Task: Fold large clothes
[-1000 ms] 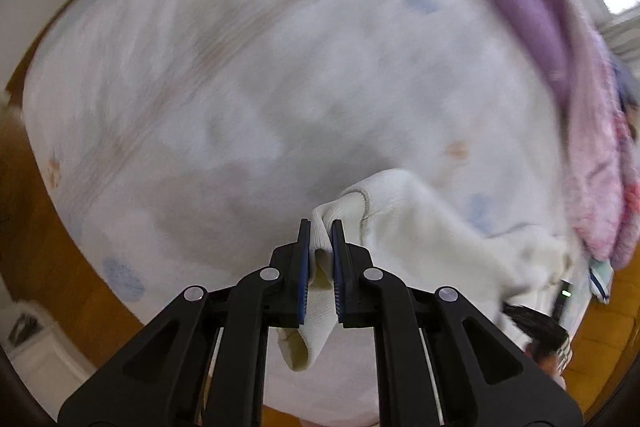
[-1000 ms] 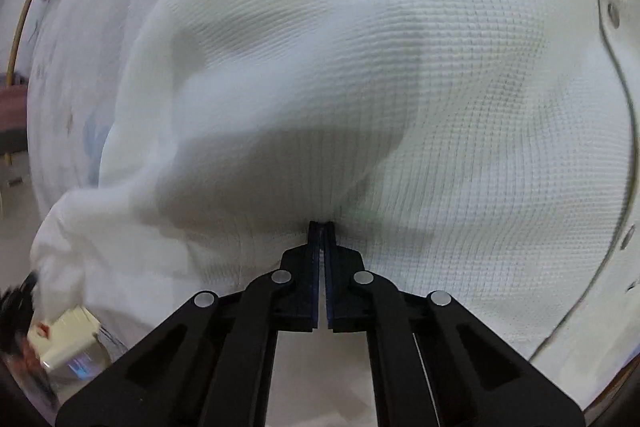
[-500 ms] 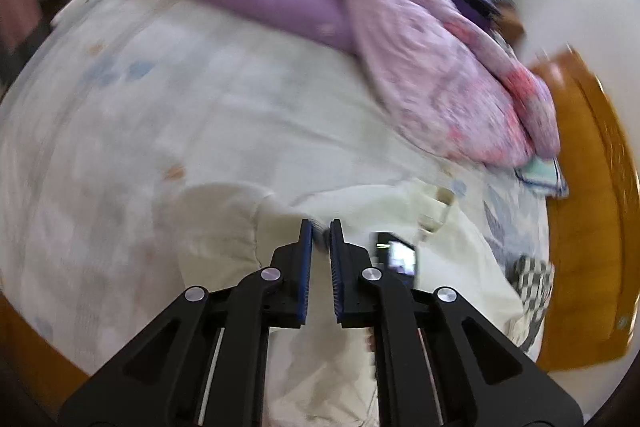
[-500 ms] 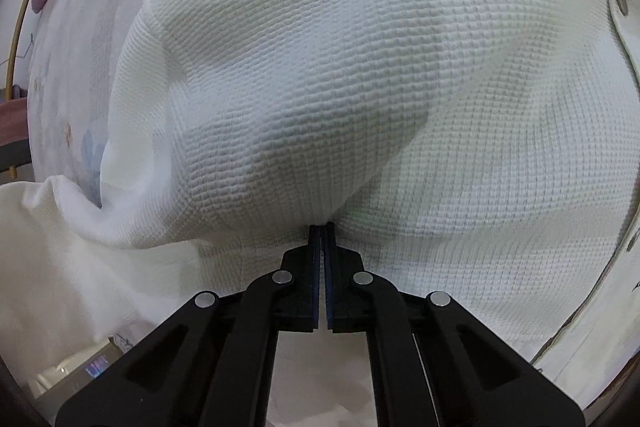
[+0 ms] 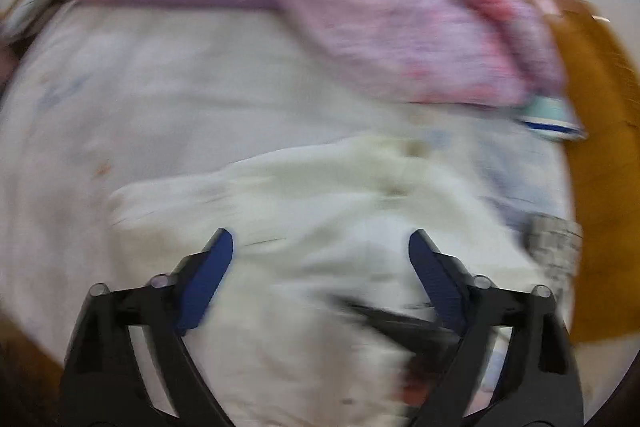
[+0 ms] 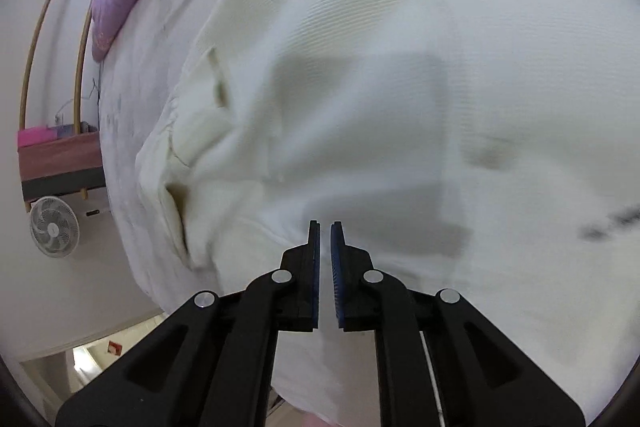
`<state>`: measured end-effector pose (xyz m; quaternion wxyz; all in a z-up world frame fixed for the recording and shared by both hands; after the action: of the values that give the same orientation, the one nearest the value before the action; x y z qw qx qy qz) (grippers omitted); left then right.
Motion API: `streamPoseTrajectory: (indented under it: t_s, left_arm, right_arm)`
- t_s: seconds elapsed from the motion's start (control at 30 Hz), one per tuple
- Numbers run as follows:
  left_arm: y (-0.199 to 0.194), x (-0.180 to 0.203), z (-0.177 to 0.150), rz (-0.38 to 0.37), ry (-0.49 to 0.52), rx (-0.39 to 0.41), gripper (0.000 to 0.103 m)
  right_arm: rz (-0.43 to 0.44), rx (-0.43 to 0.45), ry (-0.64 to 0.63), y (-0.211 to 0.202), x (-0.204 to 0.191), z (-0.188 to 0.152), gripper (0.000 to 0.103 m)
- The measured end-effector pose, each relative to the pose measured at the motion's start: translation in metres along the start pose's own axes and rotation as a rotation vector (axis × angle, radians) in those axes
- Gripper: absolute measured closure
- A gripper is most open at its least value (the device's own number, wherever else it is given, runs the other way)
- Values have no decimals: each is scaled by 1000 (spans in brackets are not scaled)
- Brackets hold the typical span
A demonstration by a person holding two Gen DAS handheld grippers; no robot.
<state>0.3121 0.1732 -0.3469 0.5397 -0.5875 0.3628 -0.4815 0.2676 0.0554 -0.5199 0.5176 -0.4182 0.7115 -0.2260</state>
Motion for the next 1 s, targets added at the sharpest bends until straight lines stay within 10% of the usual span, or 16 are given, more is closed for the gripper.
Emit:
streamPoseTrajectory:
  t_s: [0.23, 0.53, 0.6, 0.73, 1.0]
  left_arm:
    - [80, -61, -5, 37, -122, -151, 13]
    - [212, -15, 22, 112, 114, -291, 14]
    - [221, -20, 24, 125, 112, -301, 28]
    - [209, -52, 33, 27, -7, -307, 103]
    - [161, -121, 29, 5, -75, -287, 102]
  right_arm:
    - [-17, 33, 178, -13, 78, -32, 93]
    - [-28, 14, 171, 3, 70, -29, 93]
    - [-40, 5, 163, 4, 68, -31, 93]
    - [-67, -8, 124, 2, 58, -32, 93]
    - [-63, -21, 45, 10, 12, -17, 93]
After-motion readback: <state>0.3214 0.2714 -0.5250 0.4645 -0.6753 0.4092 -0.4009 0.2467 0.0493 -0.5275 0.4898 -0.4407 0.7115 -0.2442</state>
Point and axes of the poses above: each gripper's, at about its wrist camera, not at the fingertips, and y roughly the way its jaws point, x to its right, z to its top, the point moved 10 cm from there along y, roughly the way its jaws point, and after that the axes turned 15 degrees about -x, right-handed, at the moved point
